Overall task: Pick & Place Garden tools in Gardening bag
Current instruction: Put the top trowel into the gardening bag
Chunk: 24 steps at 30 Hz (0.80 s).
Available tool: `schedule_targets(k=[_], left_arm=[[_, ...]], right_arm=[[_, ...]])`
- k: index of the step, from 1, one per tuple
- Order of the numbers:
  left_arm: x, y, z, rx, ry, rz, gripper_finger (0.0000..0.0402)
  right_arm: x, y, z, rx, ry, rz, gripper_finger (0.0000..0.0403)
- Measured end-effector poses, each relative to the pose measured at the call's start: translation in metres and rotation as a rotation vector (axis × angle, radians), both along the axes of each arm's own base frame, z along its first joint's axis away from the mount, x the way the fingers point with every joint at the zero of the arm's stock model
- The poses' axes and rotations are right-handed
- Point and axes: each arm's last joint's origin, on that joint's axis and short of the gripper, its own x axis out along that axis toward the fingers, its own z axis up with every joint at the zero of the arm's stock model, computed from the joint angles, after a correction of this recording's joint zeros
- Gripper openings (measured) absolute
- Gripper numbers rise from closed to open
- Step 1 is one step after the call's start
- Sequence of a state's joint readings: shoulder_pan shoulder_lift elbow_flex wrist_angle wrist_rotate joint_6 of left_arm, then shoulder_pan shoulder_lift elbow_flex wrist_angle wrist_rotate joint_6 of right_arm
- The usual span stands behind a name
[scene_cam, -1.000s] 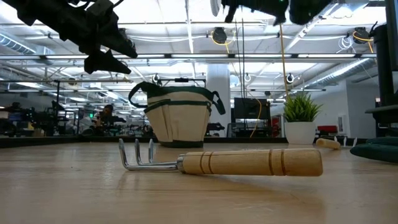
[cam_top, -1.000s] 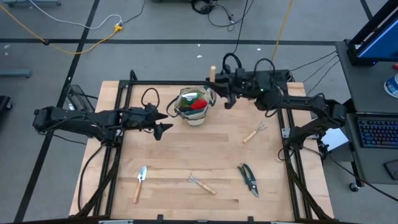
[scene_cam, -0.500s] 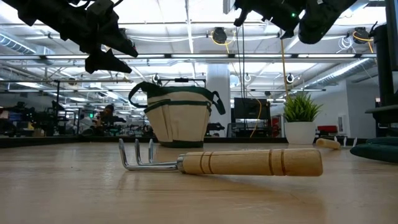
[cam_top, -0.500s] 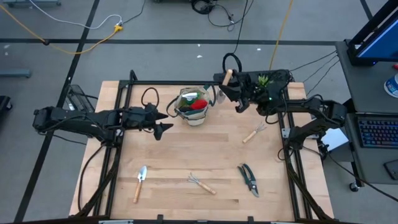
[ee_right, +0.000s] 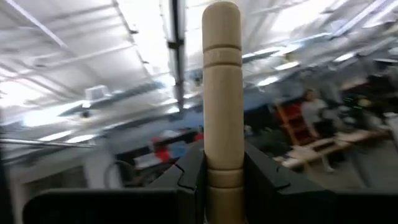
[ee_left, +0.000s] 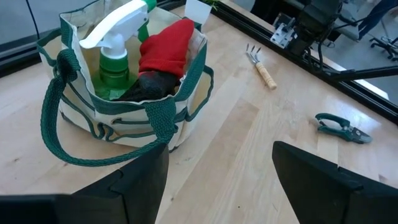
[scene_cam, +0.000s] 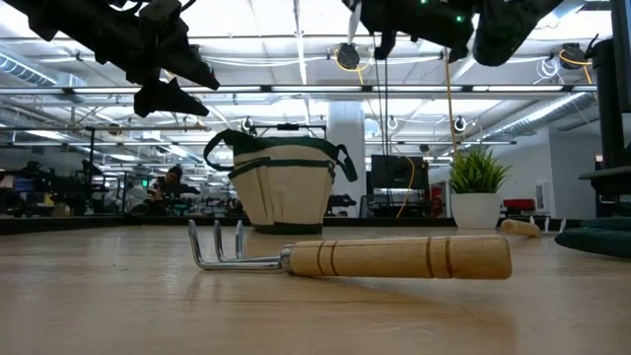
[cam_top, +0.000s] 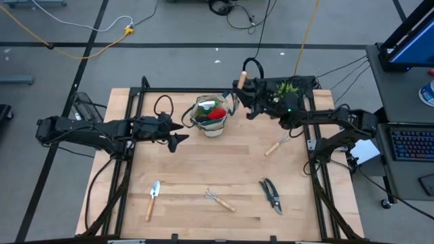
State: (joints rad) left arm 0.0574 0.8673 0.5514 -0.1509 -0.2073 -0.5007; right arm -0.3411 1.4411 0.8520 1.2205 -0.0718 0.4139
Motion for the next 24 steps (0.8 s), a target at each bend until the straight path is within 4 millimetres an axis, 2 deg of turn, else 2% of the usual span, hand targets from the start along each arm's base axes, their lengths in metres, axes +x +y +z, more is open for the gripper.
schedule_targets(k=[9,15,24], left_arm=[[0.0,0.0,0.0,-0.009,-0.002,0.004,0.0294],[0.0,0.0,0.0,-0.022,-0.009,0.011,0.0294],[0.002,-0.001,0.003,-0.03,-0.043,-0.012,0.0294]], right_arm=[[0.017,-0.004,-0.014,0.037,0.039,-0.089,0.006],[0.034,-0.017,-0.012,0.008,0.045,-0.121,0.006],[0.065,-0.041,-0.029,0.007,0.086,-0.071,0.006]])
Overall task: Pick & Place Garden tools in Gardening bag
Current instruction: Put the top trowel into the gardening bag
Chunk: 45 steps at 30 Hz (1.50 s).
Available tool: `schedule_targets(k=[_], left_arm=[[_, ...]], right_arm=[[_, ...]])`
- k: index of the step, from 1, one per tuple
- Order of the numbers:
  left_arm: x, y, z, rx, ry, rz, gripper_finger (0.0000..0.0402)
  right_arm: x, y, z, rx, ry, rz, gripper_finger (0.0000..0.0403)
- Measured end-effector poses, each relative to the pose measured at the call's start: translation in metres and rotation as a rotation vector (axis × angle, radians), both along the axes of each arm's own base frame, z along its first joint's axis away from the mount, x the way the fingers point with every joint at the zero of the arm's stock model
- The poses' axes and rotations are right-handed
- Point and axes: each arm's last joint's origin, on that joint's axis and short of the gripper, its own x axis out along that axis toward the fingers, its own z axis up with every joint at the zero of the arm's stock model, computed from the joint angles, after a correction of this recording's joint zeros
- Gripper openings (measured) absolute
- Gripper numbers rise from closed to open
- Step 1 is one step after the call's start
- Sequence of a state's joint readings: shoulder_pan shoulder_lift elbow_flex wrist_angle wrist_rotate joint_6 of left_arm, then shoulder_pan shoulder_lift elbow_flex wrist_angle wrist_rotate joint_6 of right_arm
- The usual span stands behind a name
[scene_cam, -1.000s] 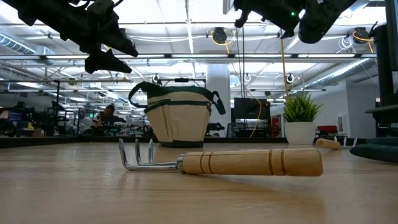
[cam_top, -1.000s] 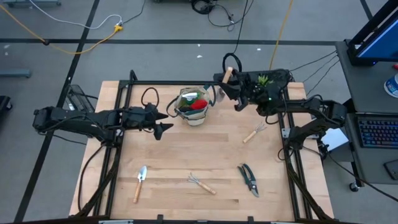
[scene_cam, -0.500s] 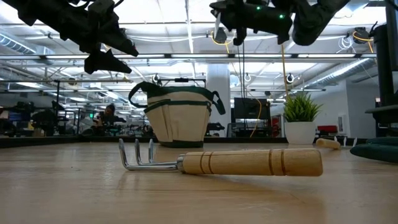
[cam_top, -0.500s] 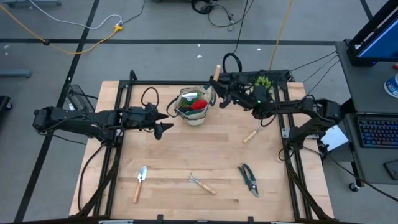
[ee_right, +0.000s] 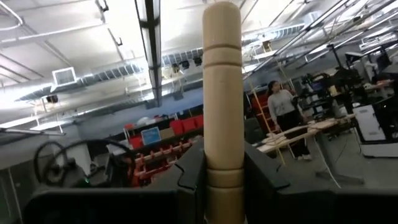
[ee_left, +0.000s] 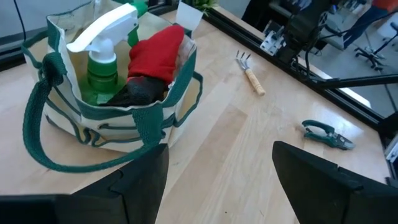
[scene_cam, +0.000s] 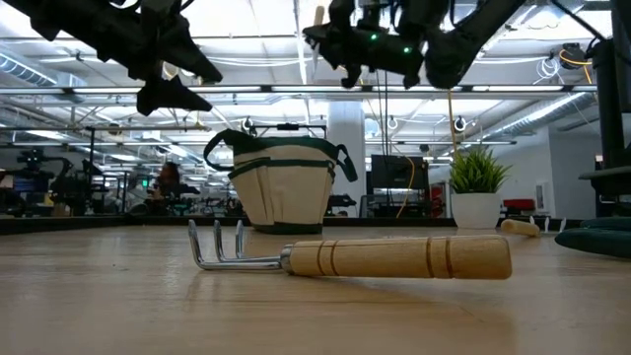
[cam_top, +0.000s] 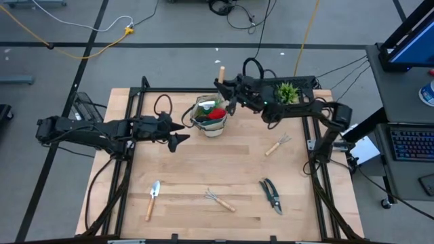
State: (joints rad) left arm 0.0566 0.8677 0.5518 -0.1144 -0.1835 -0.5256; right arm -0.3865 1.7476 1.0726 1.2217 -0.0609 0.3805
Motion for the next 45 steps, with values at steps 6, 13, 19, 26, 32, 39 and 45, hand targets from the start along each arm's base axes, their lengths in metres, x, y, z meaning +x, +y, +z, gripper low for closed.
schedule_targets(k=[6,13,19,26,32,39,45], left_arm=[[0.001,0.0,0.002,0.001,-0.016,0.0,0.0294],[0.001,0.0,0.002,-0.002,-0.017,0.001,0.0294],[0.001,0.0,0.002,-0.002,-0.016,0.001,0.0294],[0.001,0.0,0.002,0.001,-0.015,-0.001,0.0294],[0.001,0.0,0.001,0.007,-0.013,-0.004,0.0294],[0.001,0.0,0.001,0.007,-0.013,-0.003,0.0294],[0.001,0.0,0.001,0.013,-0.011,-0.006,0.0294]], right_arm=[[0.016,-0.013,-0.013,-0.016,0.03,0.034,0.006],[0.016,-0.031,-0.028,-0.018,0.078,0.029,0.006],[0.014,-0.044,-0.038,-0.02,0.117,0.054,0.006],[0.015,-0.047,-0.043,-0.022,0.171,0.051,0.006],[0.016,-0.048,-0.051,-0.026,0.265,0.039,0.006],[0.013,-0.049,-0.06,-0.032,0.315,0.026,0.006],[0.005,-0.048,-0.07,0.014,0.298,0.031,0.006]])
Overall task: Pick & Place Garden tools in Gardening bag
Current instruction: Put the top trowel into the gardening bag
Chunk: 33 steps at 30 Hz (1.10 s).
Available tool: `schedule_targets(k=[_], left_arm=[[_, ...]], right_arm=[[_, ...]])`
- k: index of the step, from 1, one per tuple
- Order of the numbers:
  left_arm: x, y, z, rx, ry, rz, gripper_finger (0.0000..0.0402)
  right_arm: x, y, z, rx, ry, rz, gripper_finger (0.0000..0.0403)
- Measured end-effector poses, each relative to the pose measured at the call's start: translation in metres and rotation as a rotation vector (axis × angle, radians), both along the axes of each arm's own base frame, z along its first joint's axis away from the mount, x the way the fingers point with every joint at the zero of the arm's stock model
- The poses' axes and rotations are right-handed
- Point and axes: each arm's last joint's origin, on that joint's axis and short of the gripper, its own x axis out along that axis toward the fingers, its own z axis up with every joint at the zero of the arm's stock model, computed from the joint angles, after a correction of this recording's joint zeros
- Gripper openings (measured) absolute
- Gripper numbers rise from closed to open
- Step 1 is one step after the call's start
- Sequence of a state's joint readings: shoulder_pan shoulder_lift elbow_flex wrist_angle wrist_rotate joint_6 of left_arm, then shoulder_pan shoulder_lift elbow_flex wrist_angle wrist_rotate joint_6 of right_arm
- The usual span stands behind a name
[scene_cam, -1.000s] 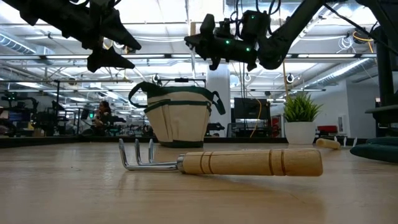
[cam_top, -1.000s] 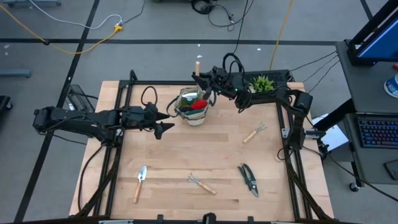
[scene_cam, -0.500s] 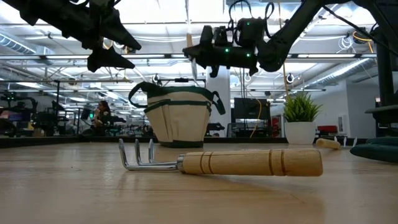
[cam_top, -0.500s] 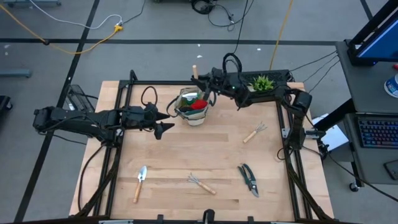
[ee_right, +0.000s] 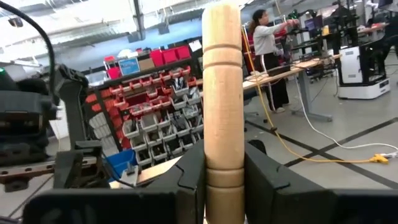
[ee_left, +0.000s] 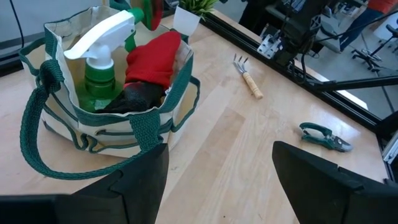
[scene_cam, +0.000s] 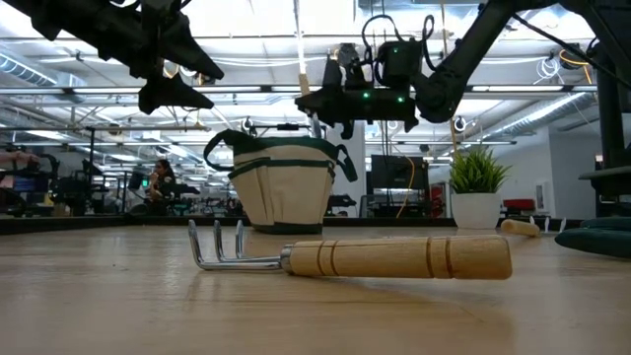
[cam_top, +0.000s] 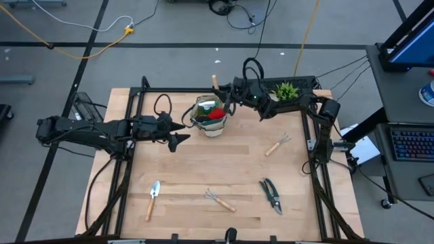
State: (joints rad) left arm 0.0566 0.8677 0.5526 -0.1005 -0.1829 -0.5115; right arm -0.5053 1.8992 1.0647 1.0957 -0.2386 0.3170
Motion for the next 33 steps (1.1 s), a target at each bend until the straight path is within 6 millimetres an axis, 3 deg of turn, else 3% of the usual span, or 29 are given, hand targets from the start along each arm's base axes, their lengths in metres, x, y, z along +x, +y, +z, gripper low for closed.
schedule_targets(k=[9,21,33], left_arm=[[0.0,0.0,0.0,0.004,0.002,-0.002,0.0294],[0.0,0.0,0.0,-0.043,-0.011,0.016,0.0294],[0.0,0.0,0.0,-0.043,-0.011,0.017,0.0294]], right_arm=[[-0.003,0.003,-0.001,-0.038,-0.029,-0.012,0.006],[-0.001,-0.008,-0.029,-0.061,-0.126,-0.042,0.006],[0.0,-0.01,-0.034,-0.103,-0.062,-0.061,0.006]])
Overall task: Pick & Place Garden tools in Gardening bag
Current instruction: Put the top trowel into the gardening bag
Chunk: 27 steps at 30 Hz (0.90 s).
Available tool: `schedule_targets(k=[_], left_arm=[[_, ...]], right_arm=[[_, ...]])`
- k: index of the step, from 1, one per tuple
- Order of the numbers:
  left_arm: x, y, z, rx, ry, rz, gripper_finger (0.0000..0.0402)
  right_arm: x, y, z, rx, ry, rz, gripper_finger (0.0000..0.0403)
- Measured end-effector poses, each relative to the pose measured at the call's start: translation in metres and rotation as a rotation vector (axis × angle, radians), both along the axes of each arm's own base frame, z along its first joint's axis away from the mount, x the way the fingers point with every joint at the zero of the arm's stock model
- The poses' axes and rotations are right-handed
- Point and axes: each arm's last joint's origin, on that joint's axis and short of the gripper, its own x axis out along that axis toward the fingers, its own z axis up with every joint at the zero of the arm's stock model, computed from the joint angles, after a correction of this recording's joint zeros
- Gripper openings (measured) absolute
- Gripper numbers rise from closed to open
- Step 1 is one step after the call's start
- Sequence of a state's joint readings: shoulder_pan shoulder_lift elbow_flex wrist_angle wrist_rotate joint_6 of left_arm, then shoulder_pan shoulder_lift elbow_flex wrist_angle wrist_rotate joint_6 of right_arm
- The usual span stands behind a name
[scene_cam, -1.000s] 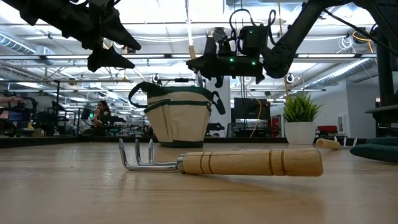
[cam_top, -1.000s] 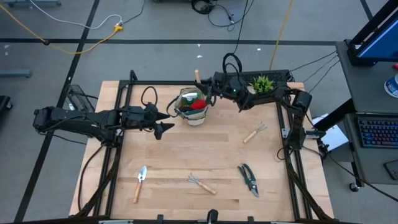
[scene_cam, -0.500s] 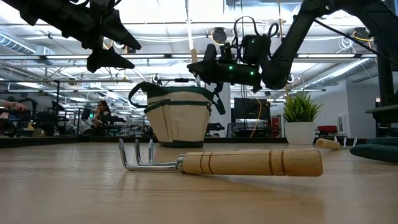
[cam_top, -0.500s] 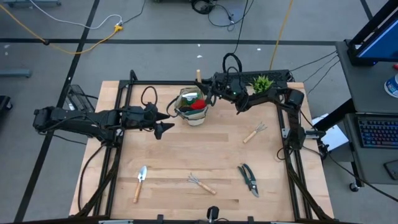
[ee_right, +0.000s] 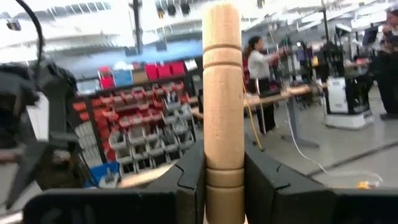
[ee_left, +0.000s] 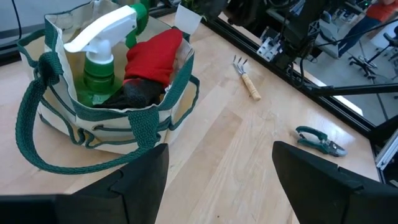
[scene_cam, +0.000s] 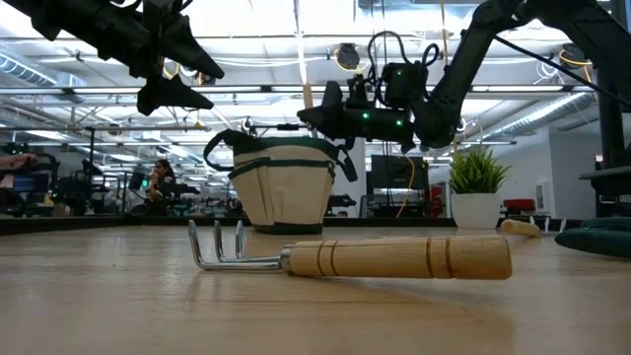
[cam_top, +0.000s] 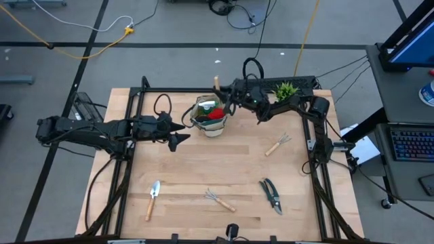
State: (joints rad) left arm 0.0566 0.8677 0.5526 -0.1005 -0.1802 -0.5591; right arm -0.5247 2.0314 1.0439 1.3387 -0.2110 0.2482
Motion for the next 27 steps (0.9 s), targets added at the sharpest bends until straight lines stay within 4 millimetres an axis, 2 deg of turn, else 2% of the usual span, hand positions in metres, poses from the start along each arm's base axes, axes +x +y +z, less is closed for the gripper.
schedule_targets(k=[12,17,27], left_arm=[[0.0,0.0,0.0,0.0,0.0,0.0,0.0294],[0.0,0.0,-0.0001,0.001,0.0,0.0,0.0294],[-0.0001,0.0,-0.0001,0.004,0.001,0.0,0.0294]], right_arm=[[0.0007,0.0008,-0.0007,-0.002,0.008,-0.002,0.006],[0.0018,0.0011,-0.004,0.038,0.031,0.004,0.0072],[0.0072,0.0095,-0.0059,0.062,0.041,-0.04,0.0068]])
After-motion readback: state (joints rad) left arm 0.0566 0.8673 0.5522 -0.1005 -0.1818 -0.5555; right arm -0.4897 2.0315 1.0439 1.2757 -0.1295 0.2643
